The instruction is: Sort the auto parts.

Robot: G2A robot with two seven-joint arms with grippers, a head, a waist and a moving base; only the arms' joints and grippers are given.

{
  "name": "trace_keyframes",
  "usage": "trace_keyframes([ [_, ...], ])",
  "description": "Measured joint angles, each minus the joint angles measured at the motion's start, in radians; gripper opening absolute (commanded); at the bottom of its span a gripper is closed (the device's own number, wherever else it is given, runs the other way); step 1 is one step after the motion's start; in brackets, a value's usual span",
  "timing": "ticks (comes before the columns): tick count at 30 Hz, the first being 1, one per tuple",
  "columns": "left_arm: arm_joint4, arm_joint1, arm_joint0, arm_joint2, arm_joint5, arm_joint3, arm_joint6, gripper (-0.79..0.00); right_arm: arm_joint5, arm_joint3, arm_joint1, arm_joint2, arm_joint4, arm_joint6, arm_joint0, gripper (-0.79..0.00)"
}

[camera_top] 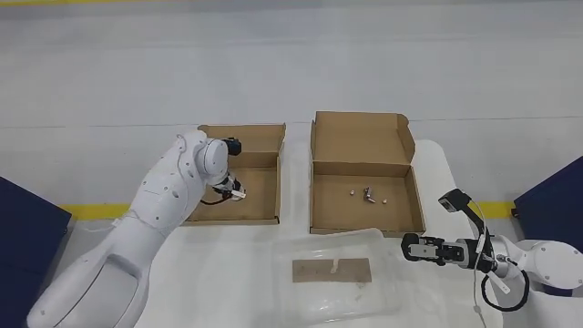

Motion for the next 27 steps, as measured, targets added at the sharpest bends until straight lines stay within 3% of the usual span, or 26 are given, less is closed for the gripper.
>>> trace_keyframes([
  [10, -0.05, -0.1, -0.039, 0.061, 0.026, 0.214, 0.138, -0.785, 0.0, 0.0, 0.0, 0.0, 0.0, 0.0, 0.0, 0.0],
  [19, -0.051, -0.1, -0.035, 0.059, 0.026, 0.217, 0.149, -0.785, 0.0, 0.0, 0.0, 0.0, 0.0, 0.0, 0.0, 0.0],
  [27, -0.054, -0.096, -0.023, 0.024, 0.092, 0.254, 0.262, -0.785, 0.0, 0.0, 0.0, 0.0, 0.0, 0.0, 0.0, 0.0],
])
